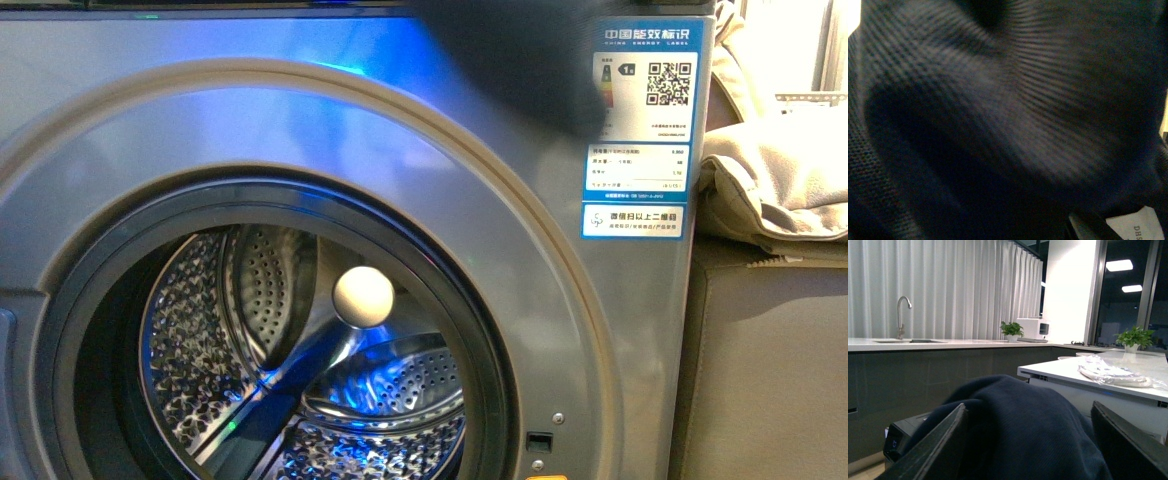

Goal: Put clothes into washing machine

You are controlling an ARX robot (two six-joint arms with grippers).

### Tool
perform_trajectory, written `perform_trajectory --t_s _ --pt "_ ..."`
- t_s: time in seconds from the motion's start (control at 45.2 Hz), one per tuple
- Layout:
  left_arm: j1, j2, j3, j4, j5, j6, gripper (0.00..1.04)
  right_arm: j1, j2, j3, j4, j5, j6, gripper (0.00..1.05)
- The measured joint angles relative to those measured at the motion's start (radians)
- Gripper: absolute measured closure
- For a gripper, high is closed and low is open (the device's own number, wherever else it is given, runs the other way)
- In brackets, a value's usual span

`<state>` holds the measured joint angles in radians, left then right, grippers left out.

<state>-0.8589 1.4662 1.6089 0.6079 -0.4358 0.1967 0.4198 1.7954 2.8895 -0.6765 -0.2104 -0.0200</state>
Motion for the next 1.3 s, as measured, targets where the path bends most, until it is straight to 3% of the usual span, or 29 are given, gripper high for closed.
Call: perform_trajectory --t_s 0.066,0.111,0.199,0.309,0.354,0.442,0.508,0.553,0.619,0.707,0.818,0.95,0.973,1.017,1.105,1.149,1.172,1.238,1.26,1.304 --pt "0.010 -0.006 -0.007 -0.003 0.000 -0.015 0.96 0.000 0.000 0.002 0.000 -0.001 0.000 0.35" --pt "0.017 -0.012 -0.011 -0.008 0.000 -0.022 0.96 0.001 0.000 0.005 0.000 -0.001 0.000 0.12" --pt "0.032 -0.023 -0.018 -0.013 0.000 -0.038 0.96 0.001 0.000 0.005 0.001 -0.001 0.001 0.03" --pt "0.047 -0.049 -0.048 -0.019 0.005 -0.065 0.96 0.001 0.000 0.005 0.001 -0.001 0.001 0.04" --pt "0.050 -0.066 -0.074 -0.020 0.010 -0.079 0.96 0.001 0.000 0.005 0.001 -0.001 0.001 0.19" --pt "0.046 -0.099 -0.138 -0.006 0.021 -0.089 0.96 0.001 0.000 0.006 0.002 -0.001 0.000 0.26" --pt "0.040 -0.128 -0.193 0.006 0.033 -0.095 0.96 0.001 0.000 0.006 0.002 -0.001 0.000 0.22" --pt "0.035 -0.158 -0.246 0.020 0.044 -0.096 0.96 0.001 0.000 0.006 0.002 -0.001 0.000 0.06" --pt "0.032 -0.199 -0.318 0.040 0.055 -0.097 0.96 0.001 0.000 0.006 0.002 -0.001 0.001 0.03" --pt "0.037 -0.269 -0.430 0.053 0.073 -0.111 0.96 0.001 0.000 0.006 0.003 -0.001 0.001 0.04" --pt "0.068 -0.346 -0.556 0.062 0.092 -0.138 0.96 0.001 0.000 0.006 0.004 -0.001 0.000 0.23" --pt "0.138 -0.389 -0.657 0.064 0.119 -0.182 0.96 0.001 0.000 0.006 0.004 -0.001 -0.001 0.15" --pt "0.151 -0.391 -0.668 0.064 0.123 -0.188 0.96 0.001 0.000 0.006 0.004 -0.001 -0.001 0.06" --pt "0.182 -0.393 -0.691 0.064 0.133 -0.208 0.96 0.002 0.000 0.006 0.003 0.005 0.001 0.03" --pt "0.232 -0.393 -0.731 0.064 0.156 -0.235 0.96 0.008 -0.002 0.006 -0.002 0.019 0.005 0.03" --pt "0.249 -0.393 -0.747 0.064 0.159 -0.245 0.96 0.012 -0.005 0.006 -0.012 0.038 0.005 0.07" --pt "0.261 -0.393 -0.759 0.066 0.160 -0.249 0.96 0.017 -0.009 0.006 -0.019 0.053 0.014 0.19" --pt "0.284 -0.393 -0.784 0.072 0.172 -0.261 0.96 0.017 -0.009 0.006 -0.019 0.053 0.014 0.19" --pt "0.290 -0.393 -0.790 0.074 0.175 -0.263 0.96 0.032 -0.019 0.005 -0.029 0.082 0.021 0.34" --pt "0.304 -0.393 -0.807 0.082 0.187 -0.275 0.96 0.095 -0.072 -0.070 -0.035 0.217 0.028 0.29"
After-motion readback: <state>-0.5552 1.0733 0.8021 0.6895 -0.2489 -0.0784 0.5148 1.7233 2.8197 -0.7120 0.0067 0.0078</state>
